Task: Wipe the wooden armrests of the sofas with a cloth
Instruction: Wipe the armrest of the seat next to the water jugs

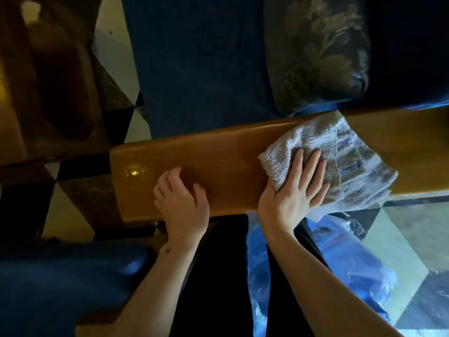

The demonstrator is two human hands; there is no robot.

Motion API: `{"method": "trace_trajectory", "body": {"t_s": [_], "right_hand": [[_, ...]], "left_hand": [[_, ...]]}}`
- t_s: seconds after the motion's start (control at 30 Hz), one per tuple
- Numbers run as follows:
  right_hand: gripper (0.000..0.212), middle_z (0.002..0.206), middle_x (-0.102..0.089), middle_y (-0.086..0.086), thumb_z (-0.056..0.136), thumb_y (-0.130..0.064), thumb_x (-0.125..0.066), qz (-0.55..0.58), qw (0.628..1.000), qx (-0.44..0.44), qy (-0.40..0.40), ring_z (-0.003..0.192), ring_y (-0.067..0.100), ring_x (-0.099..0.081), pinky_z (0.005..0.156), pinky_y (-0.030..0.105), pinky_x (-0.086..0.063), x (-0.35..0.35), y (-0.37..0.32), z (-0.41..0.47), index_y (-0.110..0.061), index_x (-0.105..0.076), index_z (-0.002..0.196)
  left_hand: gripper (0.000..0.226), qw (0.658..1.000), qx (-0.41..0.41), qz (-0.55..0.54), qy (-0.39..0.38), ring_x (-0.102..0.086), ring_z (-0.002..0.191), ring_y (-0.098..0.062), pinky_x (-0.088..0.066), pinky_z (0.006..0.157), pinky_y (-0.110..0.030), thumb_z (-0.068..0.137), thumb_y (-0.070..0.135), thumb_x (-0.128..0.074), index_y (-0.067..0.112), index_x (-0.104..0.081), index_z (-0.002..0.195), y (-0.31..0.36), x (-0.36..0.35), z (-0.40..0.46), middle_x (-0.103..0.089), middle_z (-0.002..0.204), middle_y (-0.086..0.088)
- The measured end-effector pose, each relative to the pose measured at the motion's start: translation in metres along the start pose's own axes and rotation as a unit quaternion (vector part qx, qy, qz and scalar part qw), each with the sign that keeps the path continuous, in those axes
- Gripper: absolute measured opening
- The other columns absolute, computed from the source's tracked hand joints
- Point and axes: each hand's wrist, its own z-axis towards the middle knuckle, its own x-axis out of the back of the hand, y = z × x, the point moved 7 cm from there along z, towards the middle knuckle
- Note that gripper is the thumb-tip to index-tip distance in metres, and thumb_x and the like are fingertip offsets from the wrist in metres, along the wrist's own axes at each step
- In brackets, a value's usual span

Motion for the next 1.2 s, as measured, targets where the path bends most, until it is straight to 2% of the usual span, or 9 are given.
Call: {"method": "trace_trajectory", "body": {"t_s": [0.37,0.47,0.63,0.73,0.8,0.87,0.93,1.07,1.2], "right_hand": [[0.08,0.176,-0.009,0.012,0.094,-0.034,-0.049,-0.066,0.983,0.152,-0.084,0.162,0.035,-0.005,0.128,0.055,0.003,-0.084,-0.129,-0.09,-0.02,-0.02,0.167],[0.084,0.177,-0.004,0.01,0.092,-0.039,-0.044,-0.099,0.954,0.246,-0.141,0.163,0.033,0.001,0.127,0.049,0.014,-0.112,-0.168,-0.118,-0.023,-0.012,0.167],[0.085,0.177,0.003,0.004,0.092,-0.063,-0.023,-0.119,0.882,0.368,-0.27,0.163,0.024,0.01,0.126,0.042,0.024,-0.144,-0.192,-0.169,-0.025,-0.01,0.167],[0.082,0.177,0.002,0.002,0.093,-0.059,-0.016,-0.11,0.86,0.374,-0.328,0.163,0.021,0.011,0.127,0.042,0.019,-0.137,-0.196,-0.186,-0.023,-0.012,0.167],[0.078,0.177,-0.007,0.001,0.094,-0.052,-0.023,-0.071,0.862,0.333,-0.376,0.163,0.019,0.003,0.13,0.041,0.011,-0.125,-0.203,-0.19,-0.023,-0.018,0.166],[0.071,0.169,-0.034,0.001,0.096,-0.053,-0.027,-0.006,0.863,0.246,-0.441,0.159,0.025,-0.022,0.132,0.045,-0.015,-0.111,-0.213,-0.191,-0.027,-0.033,0.161],[0.057,0.135,-0.063,-0.004,0.102,-0.057,-0.035,0.073,0.859,0.11,-0.495,0.136,0.029,-0.056,0.105,0.041,-0.046,-0.098,-0.222,-0.187,-0.028,-0.052,0.148],[0.046,0.096,-0.082,0.006,0.103,-0.053,-0.055,0.212,0.764,-0.188,-0.58,0.09,0.025,-0.077,0.083,0.041,-0.062,-0.079,-0.225,-0.203,-0.012,-0.068,0.121],[0.051,0.122,-0.077,0.017,0.106,-0.051,-0.05,0.235,0.704,-0.203,-0.639,0.113,0.034,-0.074,0.102,0.049,-0.058,-0.061,-0.225,-0.251,-0.011,-0.069,0.131]], "left_hand": [[0.04,0.985,0.07,-0.143,0.064,-0.045,0.12,-0.028,-0.047,0.103,-0.051,0.092,0.012,-0.056,0.008,-0.052,0.132,-0.135,0.053,0.011,-0.047,0.132,-0.013],[0.04,0.975,0.065,-0.199,0.075,-0.05,0.116,-0.025,-0.051,0.098,-0.048,0.093,0.013,-0.052,0.006,-0.051,0.132,-0.151,0.056,0.01,-0.043,0.126,-0.003],[0.042,0.948,0.132,-0.277,0.082,-0.05,0.105,0.004,-0.04,0.094,-0.006,0.094,0.003,-0.05,0.012,-0.05,0.136,-0.172,0.056,-0.002,-0.045,0.12,0.013],[0.047,0.915,0.212,-0.335,0.078,-0.053,0.122,-0.012,-0.041,0.106,-0.017,0.094,-0.002,-0.048,0.011,-0.053,0.139,-0.182,0.06,-0.024,-0.056,0.135,-0.002],[0.049,0.889,0.247,-0.38,0.068,-0.055,0.126,-0.017,-0.044,0.111,-0.032,0.095,-0.002,-0.047,0.012,-0.054,0.142,-0.182,0.06,-0.036,-0.058,0.138,-0.007],[0.047,0.851,0.278,-0.437,0.088,-0.059,0.123,-0.022,-0.049,0.107,-0.042,0.097,0.0,-0.048,0.014,-0.053,0.141,-0.182,0.067,-0.044,-0.06,0.136,-0.01],[0.046,0.824,0.31,-0.462,0.106,-0.062,0.116,-0.019,-0.053,0.101,-0.041,0.098,0.003,-0.05,0.017,-0.053,0.141,-0.184,0.069,-0.052,-0.061,0.132,-0.01],[0.046,0.809,0.377,-0.423,0.158,-0.062,0.105,-0.005,-0.053,0.092,-0.023,0.097,0.01,-0.055,0.025,-0.056,0.14,-0.187,0.085,-0.097,-0.064,0.126,0.001],[0.038,0.755,0.423,-0.419,0.275,-0.066,0.106,-0.019,-0.053,0.086,-0.023,0.093,0.003,-0.06,0.019,-0.065,0.127,-0.203,0.108,-0.171,-0.069,0.122,-0.004]]}}
